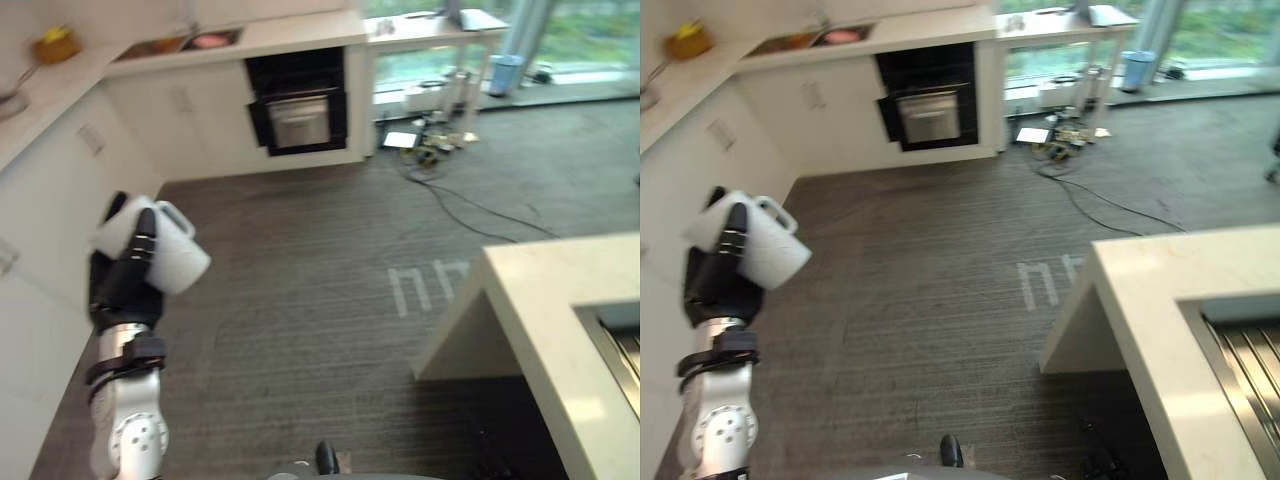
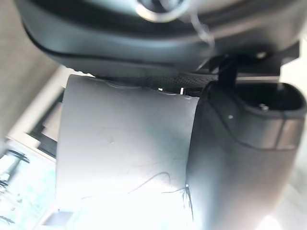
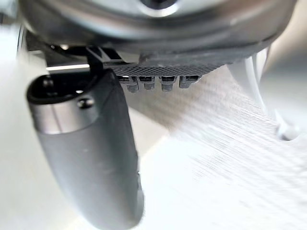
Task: Walk over to the sink, pick up the cup, carry it to the dishwasher, place the cup inside the dishwasher, then close the dishwasher door
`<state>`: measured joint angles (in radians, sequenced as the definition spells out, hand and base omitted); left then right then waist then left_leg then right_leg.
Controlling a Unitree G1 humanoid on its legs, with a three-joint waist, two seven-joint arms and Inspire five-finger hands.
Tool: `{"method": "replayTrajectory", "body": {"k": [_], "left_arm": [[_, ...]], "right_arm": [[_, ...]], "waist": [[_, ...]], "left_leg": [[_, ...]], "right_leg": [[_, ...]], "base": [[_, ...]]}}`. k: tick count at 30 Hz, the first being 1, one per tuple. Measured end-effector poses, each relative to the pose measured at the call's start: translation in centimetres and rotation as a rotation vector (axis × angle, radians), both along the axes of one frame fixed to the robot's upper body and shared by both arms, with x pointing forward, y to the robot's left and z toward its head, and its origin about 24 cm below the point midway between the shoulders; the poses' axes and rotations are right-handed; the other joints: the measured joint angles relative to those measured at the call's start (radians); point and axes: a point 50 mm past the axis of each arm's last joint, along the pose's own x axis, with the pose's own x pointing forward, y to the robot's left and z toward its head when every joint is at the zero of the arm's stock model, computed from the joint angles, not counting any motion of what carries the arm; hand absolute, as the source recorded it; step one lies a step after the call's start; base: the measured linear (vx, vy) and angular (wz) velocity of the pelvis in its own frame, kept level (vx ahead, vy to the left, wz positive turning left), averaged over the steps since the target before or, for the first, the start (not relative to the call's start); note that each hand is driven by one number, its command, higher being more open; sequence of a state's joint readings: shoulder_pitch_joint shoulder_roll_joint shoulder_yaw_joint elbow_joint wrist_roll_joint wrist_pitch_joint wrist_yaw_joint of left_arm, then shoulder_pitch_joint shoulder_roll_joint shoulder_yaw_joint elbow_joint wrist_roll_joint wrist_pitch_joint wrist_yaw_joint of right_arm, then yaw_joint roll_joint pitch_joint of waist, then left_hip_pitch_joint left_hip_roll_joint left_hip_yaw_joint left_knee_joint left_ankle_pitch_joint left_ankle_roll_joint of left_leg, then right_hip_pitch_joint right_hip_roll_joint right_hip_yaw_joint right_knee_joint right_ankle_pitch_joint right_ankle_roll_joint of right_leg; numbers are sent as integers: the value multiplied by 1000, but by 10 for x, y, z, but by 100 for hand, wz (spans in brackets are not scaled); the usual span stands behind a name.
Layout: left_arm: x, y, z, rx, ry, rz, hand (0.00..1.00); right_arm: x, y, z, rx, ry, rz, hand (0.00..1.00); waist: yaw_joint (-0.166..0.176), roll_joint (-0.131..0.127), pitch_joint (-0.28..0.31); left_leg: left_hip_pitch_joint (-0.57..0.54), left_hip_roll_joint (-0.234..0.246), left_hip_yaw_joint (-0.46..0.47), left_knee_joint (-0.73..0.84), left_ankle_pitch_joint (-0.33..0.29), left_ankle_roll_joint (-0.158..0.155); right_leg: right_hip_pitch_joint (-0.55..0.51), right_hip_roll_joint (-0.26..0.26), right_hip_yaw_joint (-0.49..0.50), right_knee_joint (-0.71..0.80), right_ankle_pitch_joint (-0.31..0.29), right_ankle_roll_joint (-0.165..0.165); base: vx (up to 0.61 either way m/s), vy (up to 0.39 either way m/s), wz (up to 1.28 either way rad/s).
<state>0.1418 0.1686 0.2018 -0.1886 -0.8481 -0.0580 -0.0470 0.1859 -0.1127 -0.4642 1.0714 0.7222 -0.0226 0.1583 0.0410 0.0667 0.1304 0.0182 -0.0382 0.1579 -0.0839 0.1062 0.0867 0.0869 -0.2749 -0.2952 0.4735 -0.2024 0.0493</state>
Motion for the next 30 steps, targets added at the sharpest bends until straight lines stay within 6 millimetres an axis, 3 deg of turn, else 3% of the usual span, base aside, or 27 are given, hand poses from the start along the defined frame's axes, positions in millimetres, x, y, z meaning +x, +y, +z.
{"method": "replayTrajectory", "body": {"k": [1,3,5,6,8,9,14,20,21,26,30], "left_arm": [[1,-13,-15,18,77,-45,0],[2,-36,-33,87,189,-99,0],[2,-50,-36,135,218,-164,0],[1,-54,-38,148,230,-180,0],[-4,-53,-45,173,273,-175,0],[-8,-54,-48,187,291,-170,0],[-6,-60,-48,213,295,-209,0],[-7,-40,-46,274,310,-172,0],[-11,-44,-52,329,325,-195,0],[-11,-46,-53,324,326,-199,0],[-8,-71,-63,267,344,-257,0]], "right_arm": [[-3,9,-3,32,14,0,100],[-5,18,-6,64,16,12,100],[-5,27,-8,93,17,35,100],[-3,29,-8,97,15,58,100],[-3,30,-8,106,21,102,100],[-4,31,-8,107,27,119,100],[15,31,-6,98,-18,206,100],[41,50,-4,139,-109,316,100],[46,61,-6,169,-67,443,100],[45,60,-6,169,-68,442,100],[45,54,-3,161,-110,391,100]], "waist": [[0,-27,4],[-2,-32,5],[-7,-34,3],[-5,-41,1],[-4,-55,-24],[-4,-56,-60],[-16,-46,-68],[-5,-63,-73],[-28,-94,-61],[-32,-94,-61],[-41,-92,-59]], "left_leg": [[8,-24,-54,-3,0,1],[18,-34,-109,-3,-8,12],[25,-34,-116,-4,-10,10],[38,-38,-119,-2,-18,0],[58,-30,-82,-5,-45,-19],[46,1,-15,-1,-60,-40],[69,43,-10,-3,-56,-77],[88,56,17,-3,-62,-87],[114,60,26,-11,-60,-96],[117,60,26,-11,-63,-98],[136,58,56,-11,-90,-97]], "right_leg": [[-21,45,83,-42,-34,29],[-97,89,200,-62,-50,51],[-150,104,256,-88,-28,60],[-162,101,254,-148,51,52],[-149,97,210,-212,131,55],[-124,109,194,-283,134,56],[-53,150,156,-364,143,47],[-31,166,176,-403,160,29],[51,182,154,-525,214,23],[52,181,150,-527,212,19],[-53,133,91,-237,83,-2]], "base": [[88,-86,161],[134,-79,147],[157,-95,105],[177,-135,67],[177,-198,12],[186,-210,1],[184,-142,12],[43,-26,-10],[-12,-4,-7],[0,0,1],[-5,2,9]]}}
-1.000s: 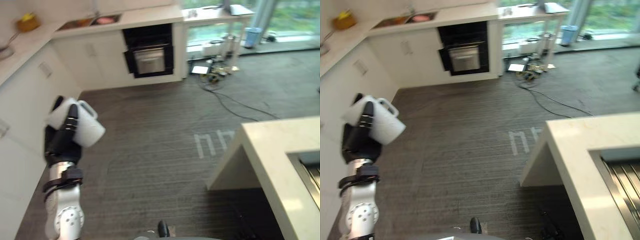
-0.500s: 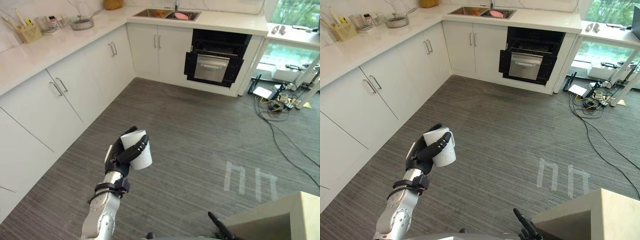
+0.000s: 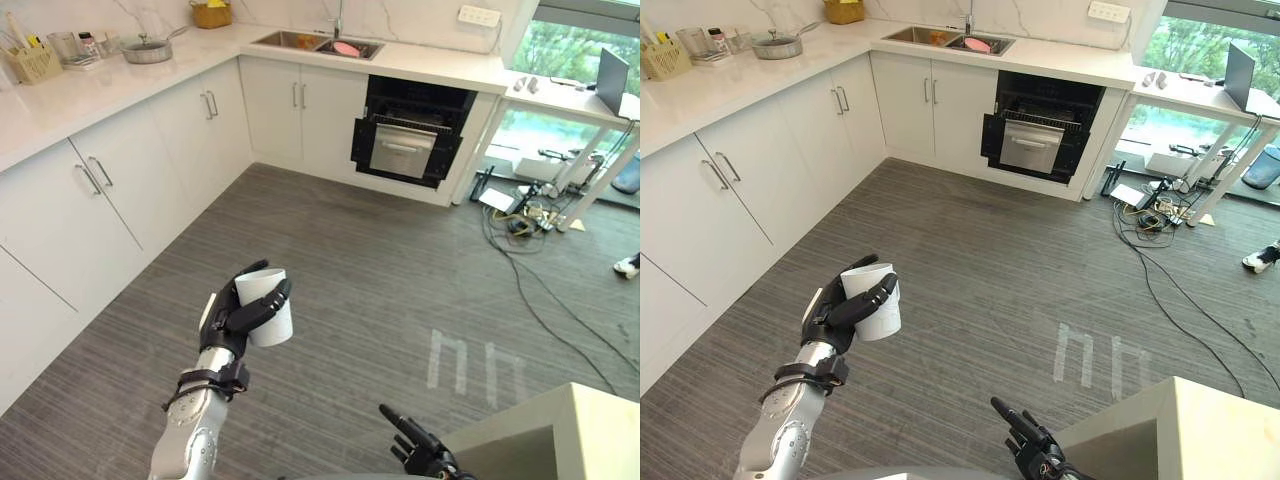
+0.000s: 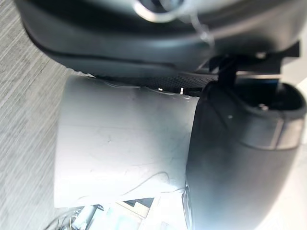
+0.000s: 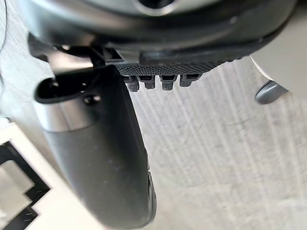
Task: Walk over to the sink, pick up the cup, carry it to the dishwasher, place the cup inside the dishwasher, then close the dishwasher door
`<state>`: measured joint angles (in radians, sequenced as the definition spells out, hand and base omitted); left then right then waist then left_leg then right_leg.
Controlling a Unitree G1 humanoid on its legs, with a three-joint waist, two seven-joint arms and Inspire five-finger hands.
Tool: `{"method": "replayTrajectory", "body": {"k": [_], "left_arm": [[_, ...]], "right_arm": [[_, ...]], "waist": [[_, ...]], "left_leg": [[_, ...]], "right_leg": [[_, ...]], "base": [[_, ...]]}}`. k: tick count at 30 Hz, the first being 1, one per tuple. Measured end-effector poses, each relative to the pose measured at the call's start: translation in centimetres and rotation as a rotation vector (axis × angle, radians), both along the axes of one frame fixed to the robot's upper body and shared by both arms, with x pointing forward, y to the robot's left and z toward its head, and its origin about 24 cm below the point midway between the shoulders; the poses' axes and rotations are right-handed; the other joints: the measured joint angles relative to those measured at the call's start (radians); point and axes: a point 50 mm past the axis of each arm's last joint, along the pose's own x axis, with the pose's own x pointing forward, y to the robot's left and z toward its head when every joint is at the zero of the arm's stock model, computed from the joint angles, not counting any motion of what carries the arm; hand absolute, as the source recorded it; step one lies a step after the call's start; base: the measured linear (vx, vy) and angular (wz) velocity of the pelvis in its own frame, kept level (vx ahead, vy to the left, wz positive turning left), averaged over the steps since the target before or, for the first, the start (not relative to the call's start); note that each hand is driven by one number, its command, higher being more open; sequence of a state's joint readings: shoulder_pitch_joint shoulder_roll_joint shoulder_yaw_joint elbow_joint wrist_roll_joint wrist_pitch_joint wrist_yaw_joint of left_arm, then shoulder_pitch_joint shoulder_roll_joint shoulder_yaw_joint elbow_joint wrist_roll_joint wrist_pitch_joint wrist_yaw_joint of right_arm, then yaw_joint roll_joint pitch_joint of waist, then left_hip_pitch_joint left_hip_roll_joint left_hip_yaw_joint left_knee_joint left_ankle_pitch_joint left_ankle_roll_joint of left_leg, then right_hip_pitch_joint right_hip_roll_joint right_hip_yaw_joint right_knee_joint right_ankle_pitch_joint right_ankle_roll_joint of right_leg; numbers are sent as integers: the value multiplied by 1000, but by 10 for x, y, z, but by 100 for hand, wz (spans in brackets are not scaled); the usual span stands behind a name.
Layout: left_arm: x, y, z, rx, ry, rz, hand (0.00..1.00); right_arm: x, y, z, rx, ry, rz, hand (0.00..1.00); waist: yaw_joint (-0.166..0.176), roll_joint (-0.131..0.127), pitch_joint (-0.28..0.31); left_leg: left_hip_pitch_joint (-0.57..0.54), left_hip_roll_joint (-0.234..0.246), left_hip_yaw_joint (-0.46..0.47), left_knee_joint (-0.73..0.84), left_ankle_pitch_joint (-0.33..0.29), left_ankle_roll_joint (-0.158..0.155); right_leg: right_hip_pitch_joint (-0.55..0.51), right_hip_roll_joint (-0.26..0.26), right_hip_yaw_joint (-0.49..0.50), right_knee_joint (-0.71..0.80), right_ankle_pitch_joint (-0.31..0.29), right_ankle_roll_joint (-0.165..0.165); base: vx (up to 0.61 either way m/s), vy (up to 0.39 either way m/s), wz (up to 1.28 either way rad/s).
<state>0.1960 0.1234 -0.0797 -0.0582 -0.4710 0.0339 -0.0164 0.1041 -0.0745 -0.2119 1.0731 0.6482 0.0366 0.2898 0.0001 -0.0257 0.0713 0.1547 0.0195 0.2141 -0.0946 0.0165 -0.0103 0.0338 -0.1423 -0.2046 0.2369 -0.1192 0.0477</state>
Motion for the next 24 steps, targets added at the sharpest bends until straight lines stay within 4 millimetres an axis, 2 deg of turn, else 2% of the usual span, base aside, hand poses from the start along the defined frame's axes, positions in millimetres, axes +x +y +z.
{"method": "replayTrajectory", "body": {"k": [2,3,4,5,6,8,10,11,12,15,16,17,18,19,20,21,22,24], "left_arm": [[-2,-19,-7,-29,35,-44,0],[-1,-31,-6,-44,31,-80,0],[1,-36,-5,-41,27,-104,0],[9,-44,-4,-34,21,-144,0],[20,-53,1,-26,-1,-179,0],[34,-62,15,-20,-53,-204,0],[40,-65,24,-27,-90,-209,0],[41,-63,27,-43,-99,-198,0],[41,-59,30,-59,-110,-175,0],[40,-59,35,-80,-125,-156,0],[39,-63,38,-90,-128,-165,0],[38,-71,39,-122,-123,-171,0],[37,-74,39,-139,-122,-169,0],[35,-76,42,-162,-131,-158,0],[34,-75,45,-172,-142,-146,0],[35,-72,45,-167,-143,-139,0],[35,-67,44,-162,-139,-113,0],[34,-63,43,-165,-134,-92,0]], "right_arm": [[0,-4,2,-1,-27,-56,100],[3,-8,5,-4,-63,-104,100],[3,-9,6,0,-79,-131,100],[0,-9,6,-4,-96,-167,100],[-9,-9,6,-15,-91,-198,100],[-24,-9,3,-34,-45,-238,100],[-57,-4,-3,-32,89,-263,100],[-79,0,-6,-22,178,-273,100],[-93,4,-8,-8,240,-302,100],[-96,2,-7,-9,256,-333,100],[-98,1,-7,-15,273,-335,100],[-96,-4,-7,-32,276,-338,100],[-95,-8,-6,-44,268,-339,100],[-94,-14,-4,-67,250,-334,100],[-92,-17,-4,-85,243,-311,100],[-88,-16,-4,-88,235,-299,100],[-81,-19,-3,-105,224,-294,100],[-70,-24,-1,-107,183,-320,100]], "waist": [[-5,0,2],[-19,-3,8],[-29,1,16],[-47,2,24],[-51,0,30],[-57,-13,42],[-60,-22,58],[-60,-23,58],[-63,-9,58],[-70,15,40],[-71,21,32],[-65,42,26],[-62,55,26],[-65,72,22],[-54,79,28],[-41,73,34],[-38,69,41],[-23,64,44]], "left_leg": [[40,-5,61,1,-15,7],[55,-11,60,16,-30,24],[59,-11,57,38,-43,27],[47,10,50,93,-79,25],[29,27,40,136,-103,21],[6,36,19,180,-131,13],[1,39,-10,252,-186,-2],[2,45,-24,301,-229,-15],[5,65,-39,336,-266,-33],[48,103,-57,297,-282,-35],[12,139,-51,476,-293,-21],[-61,176,-46,781,-257,-32],[-75,195,-35,881,-173,-27],[-106,262,-18,978,-87,-15],[-150,320,-17,1084,81,3],[-178,346,-19,1142,158,6],[-266,377,-12,1279,71,6],[-328,371,25,1269,-61,7]], "right_leg": [[-65,-46,-24,203,-35,-18],[-129,-77,-26,364,-27,-20],[-168,-79,-26,415,-54,-6],[-200,-60,-16,402,-93,-6],[-241,-36,-13,335,-87,2],[-274,-18,14,169,-45,21],[-261,-20,49,72,-12,21],[-240,-27,53,59,21,13],[-244,-21,42,109,49,6],[-246,4,14,175,44,-7],[-224,16,-27,177,14,-45],[-188,37,-54,178,-19,-60],[-166,52,-69,180,-38,-63],[-123,86,-95,179,-74,-74],[-66,115,-94,150,-91,-90],[-29,125,-93,125,-92,-99],[53,130,-92,78,-106,-109],[118,124,-77,22,-98,-95]], "base": [[9,26,-15],[13,41,-13],[0,0,0],[17,19,18],[32,8,23],[121,-38,35],[236,-123,42],[383,-279,37],[332,-251,33],[415,-292,38],[475,-247,53],[489,-230,54],[498,-226,47],[495,-212,27],[487,-200,15],[470,-157,-3],[365,-107,-4],[426,-117,-25]]}}
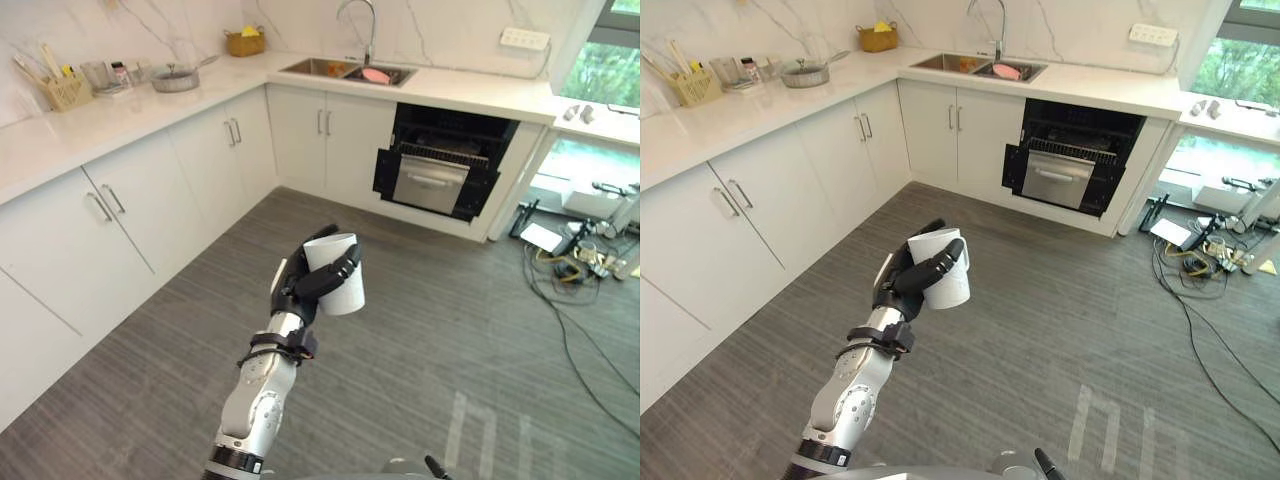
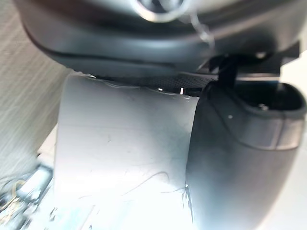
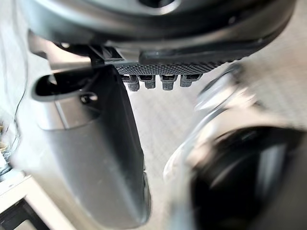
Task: Walk over to the sink, pick up the cup, carry it to the dishwasher, place the cup inside the dishwasher, then close the dishwasher door
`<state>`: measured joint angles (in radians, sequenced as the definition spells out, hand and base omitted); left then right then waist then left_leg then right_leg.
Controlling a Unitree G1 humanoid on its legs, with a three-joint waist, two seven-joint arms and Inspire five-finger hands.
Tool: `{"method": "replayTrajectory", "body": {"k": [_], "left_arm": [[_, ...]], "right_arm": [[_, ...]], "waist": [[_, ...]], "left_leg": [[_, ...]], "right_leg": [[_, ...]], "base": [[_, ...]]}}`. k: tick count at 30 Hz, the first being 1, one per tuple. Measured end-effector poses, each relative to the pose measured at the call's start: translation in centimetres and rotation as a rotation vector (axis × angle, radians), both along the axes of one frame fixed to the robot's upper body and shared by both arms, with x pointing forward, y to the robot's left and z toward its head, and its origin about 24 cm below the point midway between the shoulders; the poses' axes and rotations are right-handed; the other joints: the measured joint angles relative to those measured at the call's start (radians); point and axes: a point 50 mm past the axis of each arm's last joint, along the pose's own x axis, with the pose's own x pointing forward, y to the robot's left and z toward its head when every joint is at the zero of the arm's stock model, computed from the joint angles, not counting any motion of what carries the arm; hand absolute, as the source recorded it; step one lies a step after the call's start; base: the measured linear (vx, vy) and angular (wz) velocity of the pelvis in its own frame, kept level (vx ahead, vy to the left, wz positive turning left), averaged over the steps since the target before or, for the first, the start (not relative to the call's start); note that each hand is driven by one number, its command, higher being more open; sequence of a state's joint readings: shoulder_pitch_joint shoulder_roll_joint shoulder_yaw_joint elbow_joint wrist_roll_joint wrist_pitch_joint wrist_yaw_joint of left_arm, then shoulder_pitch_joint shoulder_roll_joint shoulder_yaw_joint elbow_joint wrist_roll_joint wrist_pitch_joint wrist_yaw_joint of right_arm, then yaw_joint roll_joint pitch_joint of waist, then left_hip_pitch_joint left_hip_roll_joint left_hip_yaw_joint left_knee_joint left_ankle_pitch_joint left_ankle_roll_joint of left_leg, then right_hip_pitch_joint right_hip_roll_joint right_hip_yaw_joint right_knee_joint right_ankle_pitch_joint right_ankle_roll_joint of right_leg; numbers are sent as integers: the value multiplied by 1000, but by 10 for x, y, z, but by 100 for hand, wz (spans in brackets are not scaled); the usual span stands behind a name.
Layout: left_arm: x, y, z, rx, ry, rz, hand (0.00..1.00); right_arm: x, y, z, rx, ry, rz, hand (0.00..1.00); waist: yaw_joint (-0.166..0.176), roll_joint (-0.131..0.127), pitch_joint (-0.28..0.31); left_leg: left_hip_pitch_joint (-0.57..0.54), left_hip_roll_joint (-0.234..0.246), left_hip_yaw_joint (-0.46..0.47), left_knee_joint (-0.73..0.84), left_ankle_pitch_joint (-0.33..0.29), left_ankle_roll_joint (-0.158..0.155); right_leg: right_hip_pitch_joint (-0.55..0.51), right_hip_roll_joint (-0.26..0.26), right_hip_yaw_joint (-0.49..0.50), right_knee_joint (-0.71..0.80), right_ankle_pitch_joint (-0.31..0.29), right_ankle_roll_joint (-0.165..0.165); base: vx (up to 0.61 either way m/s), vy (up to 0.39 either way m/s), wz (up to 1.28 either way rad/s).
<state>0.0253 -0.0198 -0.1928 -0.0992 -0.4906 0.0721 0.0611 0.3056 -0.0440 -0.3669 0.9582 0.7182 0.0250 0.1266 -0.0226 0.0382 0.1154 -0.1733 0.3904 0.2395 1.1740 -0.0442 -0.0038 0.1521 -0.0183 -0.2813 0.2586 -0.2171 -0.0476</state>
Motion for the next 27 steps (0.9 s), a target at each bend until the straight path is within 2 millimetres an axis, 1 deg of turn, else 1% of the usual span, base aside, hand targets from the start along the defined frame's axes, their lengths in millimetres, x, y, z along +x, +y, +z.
{"method": "replayTrajectory", "body": {"k": [1,2,3,4,5,6,7,8,9,10,11,12,13,14,15,16,17,18,19,20,21,22,23,24,25,26,27], "left_arm": [[-2,3,0,9,-4,4,0],[-6,5,-1,14,-10,12,0],[-10,8,-3,15,-11,22,0],[-11,8,-4,14,-7,24,0],[-14,5,-6,1,4,21,0],[-15,2,-9,-4,13,17,0],[-17,4,-12,6,19,18,0],[-18,8,-20,49,44,8,0],[-18,8,-25,61,60,-1,0],[-19,8,-27,62,68,-1,0],[-19,9,-30,65,80,0,0],[-19,10,-31,71,86,6,0],[-19,11,-31,75,86,6,0],[-18,12,-31,87,82,0,0],[-16,12,-29,104,71,-14,0],[-15,11,-28,113,64,-23,0],[-12,11,-25,117,52,-22,0],[-10,11,-23,117,49,-14,0],[-6,11,-20,121,41,-2,0],[-2,10,-16,123,27,2,0],[0,10,-14,125,20,0,0],[4,7,-13,126,14,-8,0],[7,6,-13,130,15,-13,0],[9,6,-11,134,11,-10,0],[9,5,-11,135,12,-10,0],[2,-22,-3,114,-15,-106,0],[2,-22,-3,114,-15,-106,0]], "right_arm": [[10,-1,1,-2,-31,-3,100],[27,-1,3,-5,-75,12,100],[45,-2,5,-18,-115,50,100],[53,-3,6,-28,-131,76,100],[64,-3,8,-48,-151,124,100],[68,-3,9,-55,-149,147,100],[69,2,7,-44,-139,159,100],[66,12,3,-11,-115,164,100],[64,16,1,3,-97,163,100],[61,17,-1,11,-83,160,100],[54,19,-3,27,-49,150,100],[52,15,-3,23,-44,146,100],[51,12,-3,24,-37,151,100],[45,10,-4,29,-34,139,100],[37,8,-4,27,-34,125,100],[33,6,-4,22,-28,140,100],[29,6,-5,24,-22,152,100],[27,5,-5,20,-19,151,100],[25,2,-4,2,-27,137,100],[27,0,-3,-1,-40,116,100],[28,0,-2,1,-45,106,100],[29,0,-3,3,-47,96,100],[28,3,-3,14,-44,96,100],[20,15,-7,54,-17,86,100],[18,17,-7,62,-11,84,100],[8,29,-5,76,-28,113,100],[8,29,-5,76,-28,113,100]], "waist": [[18,-4,-1],[37,-14,-1],[36,-16,-1],[35,-13,-3],[34,4,-13],[46,17,-22],[55,11,-25],[48,-28,-39],[41,-43,-39],[41,-45,-38],[44,-47,-37],[47,-50,-35],[45,-53,-34],[38,-67,-39],[30,-78,-46],[23,-83,-48],[17,-93,-49],[9,-96,-48],[-1,-92,-48],[-5,-88,-45],[-6,-85,-43],[-10,-71,-34],[-12,-56,-30],[-18,-57,-27],[-19,-60,-27],[8,-117,-107],[8,-117,-107]], "left_leg": [[-20,-18,37,-82,-50,-1],[-27,-68,82,-278,-92,-9],[-21,-151,99,-544,-95,-26],[-15,-191,96,-691,-81,-41],[-11,-250,96,-951,11,-60],[-25,-263,100,-1021,149,-29],[-17,-259,120,-1015,219,11],[-16,-288,163,-991,195,39],[-20,-305,157,-974,164,59],[-19,-309,156,-964,146,62],[-9,-313,158,-940,106,67],[20,-315,173,-924,64,64],[42,-319,175,-924,47,62],[90,-334,175,-928,14,58],[133,-348,156,-934,-16,58],[156,-353,148,-937,-27,59],[203,-365,134,-948,-46,55],[226,-368,123,-958,-51,54],[267,-368,104,-990,-52,52],[295,-361,87,-1013,-53,44],[304,-355,77,-1020,-55,37],[322,-323,55,-1024,-65,16],[328,-293,36,-1016,-77,-4],[325,-263,-6,-991,-115,-36],[325,-261,-14,-983,-121,-43],[392,-183,16,-891,-249,-143],[392,-183,16,-891,-248,-143]], "right_leg": [[31,-10,19,-32,1,2],[58,-34,45,-67,4,7],[81,-56,61,-93,5,14],[88,-64,65,-101,4,21],[103,-62,68,-122,-4,49],[128,-43,75,-147,-25,85],[148,-44,86,-161,-37,100],[167,-83,78,-167,-41,109],[156,-108,78,-137,-37,116],[146,-117,84,-111,-32,123],[124,-133,100,-37,-21,142],[82,-153,115,98,-10,161],[54,-169,113,188,5,184],[-14,-212,112,381,73,260],[-77,-248,114,559,207,274],[-105,-267,112,636,275,262],[-172,-308,93,787,235,215],[-200,-322,77,841,200,185],[-257,-330,48,881,127,133],[-311,-323,26,837,69,109],[-332,-313,17,791,46,104],[-354,-268,10,630,22,105],[-354,-217,23,458,25,111],[-345,-158,94,185,72,131],[-341,-153,109,137,87,131],[-204,-108,106,-49,245,119],[-204,-108,106,-49,245,119]], "base": [[517,-74,-65],[557,-11,-72],[462,30,-56],[465,84,-29],[457,144,-20],[466,160,-31],[487,161,-20],[469,135,1],[531,154,19],[413,130,12],[481,170,-12],[319,118,-16],[462,182,-16],[358,136,14],[432,155,25],[348,83,37],[285,37,31],[349,3,43],[319,-44,47],[303,-62,45],[265,-118,45],[245,-185,45],[280,-271,71],[235,-267,58],[145,-175,42],[55,-68,7],[0,0,0]]}}
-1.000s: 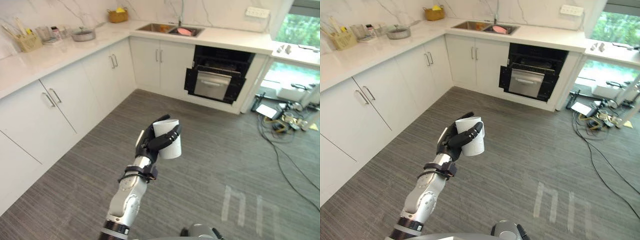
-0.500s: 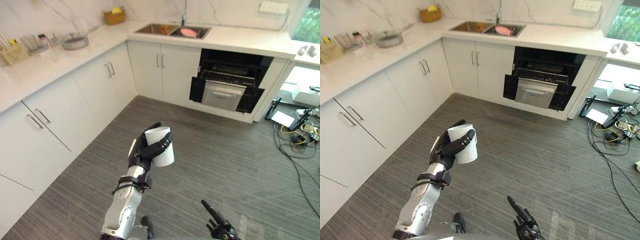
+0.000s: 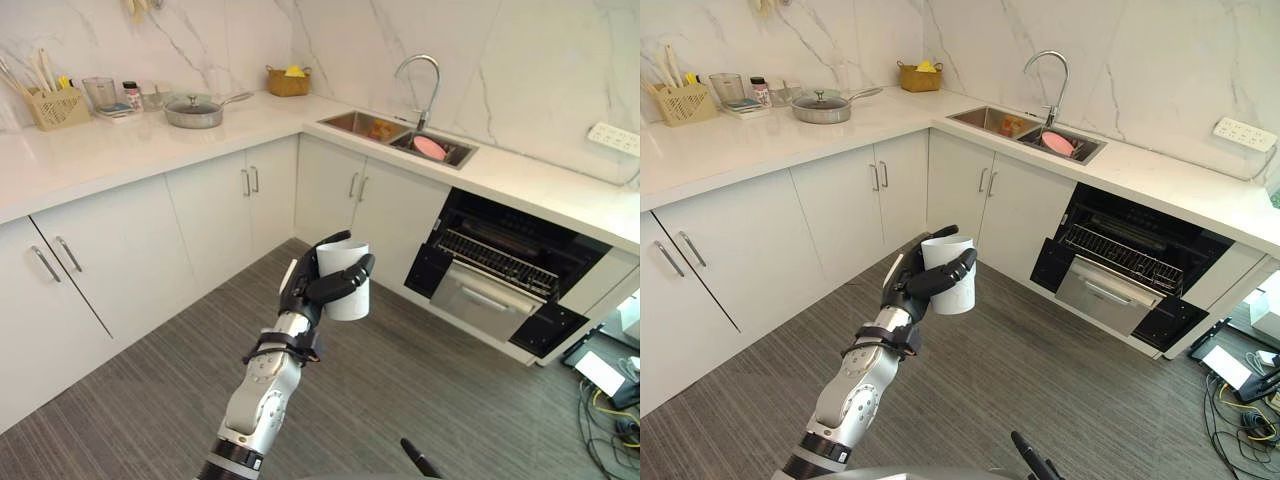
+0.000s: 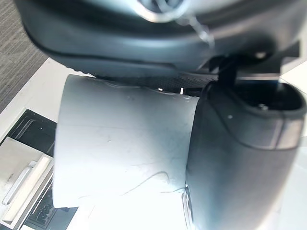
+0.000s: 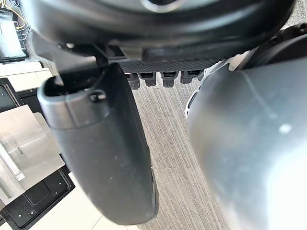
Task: Walk over to the sink, pick up the cup, carry it to the dishwasher, place the cup inside the dishwasher, then close the dishwasher door
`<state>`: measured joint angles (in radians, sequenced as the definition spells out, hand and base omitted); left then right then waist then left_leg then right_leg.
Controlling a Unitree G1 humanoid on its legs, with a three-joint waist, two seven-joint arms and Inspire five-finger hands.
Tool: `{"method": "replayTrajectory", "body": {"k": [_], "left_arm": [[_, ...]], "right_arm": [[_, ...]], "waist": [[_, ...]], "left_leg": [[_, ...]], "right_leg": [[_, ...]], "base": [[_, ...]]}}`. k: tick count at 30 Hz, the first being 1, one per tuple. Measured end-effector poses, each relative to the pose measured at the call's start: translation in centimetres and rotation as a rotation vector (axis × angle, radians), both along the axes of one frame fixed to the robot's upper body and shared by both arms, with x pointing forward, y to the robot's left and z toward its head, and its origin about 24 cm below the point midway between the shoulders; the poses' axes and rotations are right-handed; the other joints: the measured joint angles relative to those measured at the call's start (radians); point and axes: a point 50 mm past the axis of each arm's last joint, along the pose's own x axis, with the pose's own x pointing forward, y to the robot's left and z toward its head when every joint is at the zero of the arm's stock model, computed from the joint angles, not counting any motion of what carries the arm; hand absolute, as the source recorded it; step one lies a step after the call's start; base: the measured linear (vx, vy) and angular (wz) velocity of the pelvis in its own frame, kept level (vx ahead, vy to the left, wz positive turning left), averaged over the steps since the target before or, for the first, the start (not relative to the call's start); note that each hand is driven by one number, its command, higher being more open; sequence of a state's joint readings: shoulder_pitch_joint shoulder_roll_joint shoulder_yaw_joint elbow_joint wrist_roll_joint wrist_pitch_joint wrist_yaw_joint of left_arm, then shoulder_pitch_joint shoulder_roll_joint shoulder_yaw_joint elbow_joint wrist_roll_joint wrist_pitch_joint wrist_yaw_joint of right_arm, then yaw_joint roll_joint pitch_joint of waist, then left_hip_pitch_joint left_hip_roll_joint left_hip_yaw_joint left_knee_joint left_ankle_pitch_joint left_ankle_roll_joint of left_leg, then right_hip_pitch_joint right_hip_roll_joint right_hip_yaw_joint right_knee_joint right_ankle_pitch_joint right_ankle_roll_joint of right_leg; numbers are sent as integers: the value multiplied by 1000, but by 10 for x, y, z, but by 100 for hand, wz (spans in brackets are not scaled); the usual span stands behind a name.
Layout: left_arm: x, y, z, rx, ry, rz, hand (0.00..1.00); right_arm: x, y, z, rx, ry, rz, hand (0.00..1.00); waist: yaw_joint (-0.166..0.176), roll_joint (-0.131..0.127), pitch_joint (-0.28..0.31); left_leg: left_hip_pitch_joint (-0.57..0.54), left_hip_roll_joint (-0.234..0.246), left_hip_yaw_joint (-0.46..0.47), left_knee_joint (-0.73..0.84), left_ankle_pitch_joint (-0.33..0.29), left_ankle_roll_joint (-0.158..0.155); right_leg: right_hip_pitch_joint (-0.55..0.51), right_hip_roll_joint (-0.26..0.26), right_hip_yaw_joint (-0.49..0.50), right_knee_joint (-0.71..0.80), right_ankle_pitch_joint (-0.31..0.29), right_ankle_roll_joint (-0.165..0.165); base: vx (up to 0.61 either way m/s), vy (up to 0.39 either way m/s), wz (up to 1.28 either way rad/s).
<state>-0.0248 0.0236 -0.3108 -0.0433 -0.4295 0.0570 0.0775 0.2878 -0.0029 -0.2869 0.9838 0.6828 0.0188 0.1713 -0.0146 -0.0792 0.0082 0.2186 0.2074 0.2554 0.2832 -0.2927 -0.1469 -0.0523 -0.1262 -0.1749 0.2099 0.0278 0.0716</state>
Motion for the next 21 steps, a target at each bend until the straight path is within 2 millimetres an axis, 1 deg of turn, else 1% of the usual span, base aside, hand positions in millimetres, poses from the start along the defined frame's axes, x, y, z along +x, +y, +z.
{"method": "replayTrajectory", "body": {"k": [5,6,7,9,10,11,12,13,14,15,16,17,18,19,20,21], "left_arm": [[0,1,0,-2,1,3,0],[0,2,0,-5,1,7,0],[1,2,0,-7,1,9,0],[2,7,1,-33,-5,32,0],[2,14,0,-60,-4,64,0],[4,23,2,-83,-14,98,0],[3,27,0,-104,-7,126,0],[-1,36,-7,-130,23,168,0],[-9,46,-16,-156,64,215,0],[-12,50,-21,-161,84,229,0],[-17,55,-31,-170,123,242,0],[-22,58,-40,-161,160,249,0],[-25,60,-43,-157,173,255,0],[-27,61,-45,-158,176,265,0],[-28,62,-45,-162,171,271,0],[-30,64,-44,-163,166,279,0]], "right_arm": [[-3,1,0,1,7,-3,100],[-3,1,0,0,7,-2,100],[-3,1,0,0,7,0,100],[-3,-2,0,-6,8,11,100],[-5,-3,0,-11,16,28,100],[-3,-1,-1,-7,22,59,100],[-1,-6,0,-17,18,64,100],[-2,-14,1,-41,29,99,100],[-2,-19,2,-59,39,123,100],[0,-22,2,-70,41,128,100],[7,-26,3,-87,33,129,100],[19,-28,4,-89,6,131,100],[26,-27,5,-87,-16,132,100],[41,-26,7,-94,-58,156,100],[50,-26,9,-99,-89,178,100],[58,-25,10,-108,-115,204,100]], "waist": [[-2,4,-2],[-3,11,-6],[-3,12,-11],[-5,23,-14],[-4,37,-20],[-4,32,-8],[-12,51,6],[-10,79,19],[-5,89,40],[-1,91,44],[3,97,64],[3,93,72],[2,90,74],[5,87,77],[17,90,80],[41,90,81]], "left_leg": [[-5,1,0,-4,0,1],[-13,1,2,-12,-3,7],[-16,2,4,-21,-4,11],[-15,13,28,-36,-8,11],[-3,32,51,-32,-13,28],[-59,54,55,144,-28,53],[-146,104,43,330,-23,83],[-251,165,12,576,62,180],[-309,201,-19,716,145,175],[-329,201,-20,736,116,162],[-362,180,11,702,54,159],[-395,123,60,569,26,149],[-406,80,68,466,28,144],[-420,-7,69,209,65,111],[-426,-58,43,24,147,86],[-427,-81,13,-51,236,60]], "right_leg": [[-4,3,-6,-3,-1,0],[-16,5,-8,-3,-3,-1],[-24,5,-7,0,-8,-1],[-68,2,-21,87,-61,-20],[-91,12,-75,194,-139,-39],[-75,18,-98,223,-219,-65],[-67,27,-115,245,-246,-80],[-34,46,-121,249,-274,-77],[9,49,-109,244,-304,-84],[27,46,-107,244,-318,-86],[61,26,-107,230,-328,-89],[89,2,-106,192,-329,-86],[100,-12,-106,173,-329,-86],[128,-28,-107,124,-318,-68],[151,-31,-101,87,-300,-38],[173,-26,-81,51,-291,-24]], "base": [[0,0,0],[0,0,0],[28,-16,-6],[54,-42,-13],[219,-135,-17],[237,-193,-6],[278,-202,10],[246,-94,7],[292,-40,-1],[325,-2,1],[314,-38,6],[323,-35,7],[360,-10,1],[397,25,-6],[413,43,-36],[554,109,-56]]}}
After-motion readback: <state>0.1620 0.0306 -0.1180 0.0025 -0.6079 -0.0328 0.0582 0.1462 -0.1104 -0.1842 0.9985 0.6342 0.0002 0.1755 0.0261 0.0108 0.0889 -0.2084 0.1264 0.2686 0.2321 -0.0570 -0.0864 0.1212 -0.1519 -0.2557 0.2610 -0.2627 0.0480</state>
